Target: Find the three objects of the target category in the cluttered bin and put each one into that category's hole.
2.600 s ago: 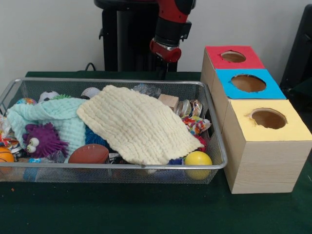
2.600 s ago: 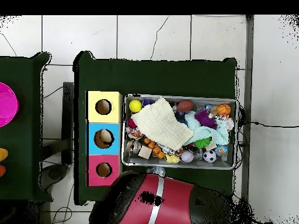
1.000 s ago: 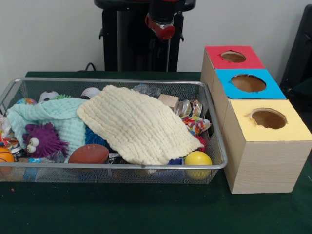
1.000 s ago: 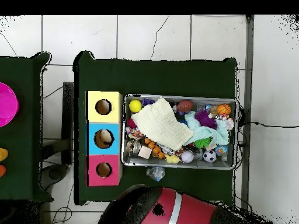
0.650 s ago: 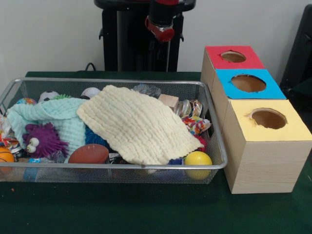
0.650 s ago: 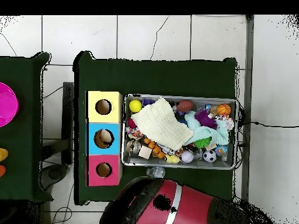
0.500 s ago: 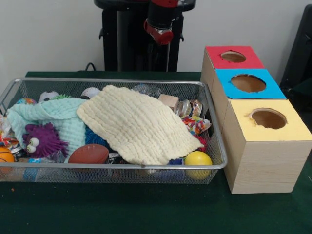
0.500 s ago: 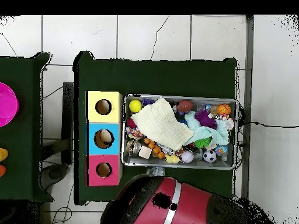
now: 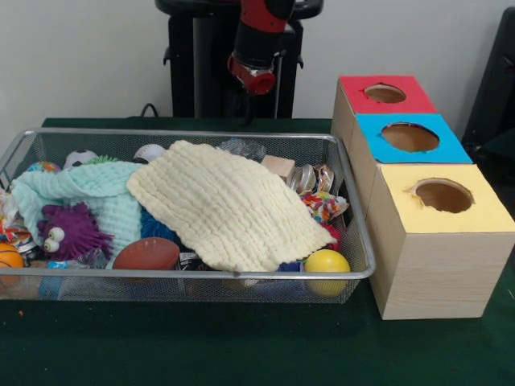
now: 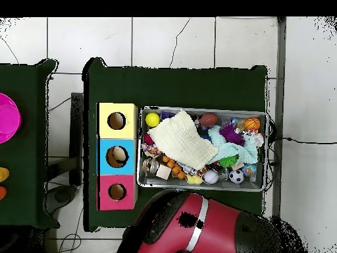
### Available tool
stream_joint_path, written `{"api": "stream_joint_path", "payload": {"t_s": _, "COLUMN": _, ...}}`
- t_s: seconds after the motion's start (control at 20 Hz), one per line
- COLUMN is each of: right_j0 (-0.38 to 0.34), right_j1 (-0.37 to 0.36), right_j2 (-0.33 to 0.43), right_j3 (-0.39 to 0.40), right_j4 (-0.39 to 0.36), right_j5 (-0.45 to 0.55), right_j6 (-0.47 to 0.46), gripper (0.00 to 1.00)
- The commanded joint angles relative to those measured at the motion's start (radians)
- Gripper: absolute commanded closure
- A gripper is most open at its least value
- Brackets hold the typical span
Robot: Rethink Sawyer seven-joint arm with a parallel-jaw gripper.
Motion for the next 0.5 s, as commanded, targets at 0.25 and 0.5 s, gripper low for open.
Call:
{"api": "stream_joint_path", "payload": {"t_s": 0.25, "right_j0": -0.061, "right_j1": 0.167, "right_j2": 0.091, "right_j3": -0.226, "right_j4": 0.058, "right_j5": -0.013, "right_j6": 0.277, "gripper": 0.0}}
{"api": "stream_joint_path", "payload": {"t_s": 0.5, "right_j0": -0.074, "right_j1": 0.159, "right_j2": 0.105, "right_j3": -0.213, "right_j4": 0.045, "right_j5": -0.012, "right_j6": 0.282, "gripper": 0.0}}
